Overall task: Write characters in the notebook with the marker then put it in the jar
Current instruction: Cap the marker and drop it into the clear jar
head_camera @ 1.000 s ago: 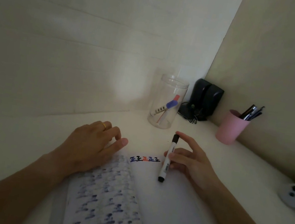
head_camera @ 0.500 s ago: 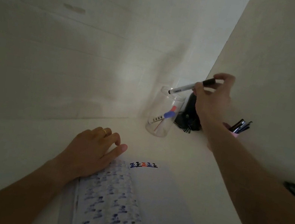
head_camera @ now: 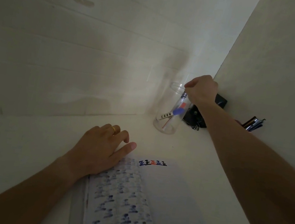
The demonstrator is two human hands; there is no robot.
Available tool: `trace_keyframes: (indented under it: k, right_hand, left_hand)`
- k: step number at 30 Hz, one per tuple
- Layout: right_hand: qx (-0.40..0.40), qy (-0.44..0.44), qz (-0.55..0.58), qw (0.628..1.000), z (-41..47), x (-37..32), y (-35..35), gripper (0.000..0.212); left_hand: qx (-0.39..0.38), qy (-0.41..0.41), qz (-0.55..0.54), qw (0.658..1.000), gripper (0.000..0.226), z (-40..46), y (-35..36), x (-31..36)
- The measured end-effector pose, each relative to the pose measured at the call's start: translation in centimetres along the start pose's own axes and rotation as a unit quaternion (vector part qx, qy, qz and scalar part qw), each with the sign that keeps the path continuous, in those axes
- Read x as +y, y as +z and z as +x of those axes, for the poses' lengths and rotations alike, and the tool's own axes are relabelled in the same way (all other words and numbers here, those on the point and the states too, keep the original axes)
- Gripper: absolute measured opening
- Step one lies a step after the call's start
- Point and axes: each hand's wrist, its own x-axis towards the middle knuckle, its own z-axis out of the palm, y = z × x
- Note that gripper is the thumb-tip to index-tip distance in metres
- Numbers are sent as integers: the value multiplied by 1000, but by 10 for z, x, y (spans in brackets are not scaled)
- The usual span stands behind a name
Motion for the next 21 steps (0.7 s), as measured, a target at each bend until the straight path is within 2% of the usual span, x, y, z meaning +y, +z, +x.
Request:
trace_keyframes:
  k: [4,8,16,21]
  right_hand:
    - [5,5,25,1000,-5,0,-8,20]
    - [25,-35,74,996,-46,4,-30,19]
    - [-90,-27,36,995,-191,54,-43,30]
    - [-195,-9,-13,981,-242,75,-36,40]
  left_hand:
    - [-6,0,-2,1000,50,0,-1,0]
    - [-6,3,-12,1000,50,-1,-2,1]
    - [-56,32,-32,997,53,-8,-10,18]
    - [-111,37,-53,992,55,-18,-11,37]
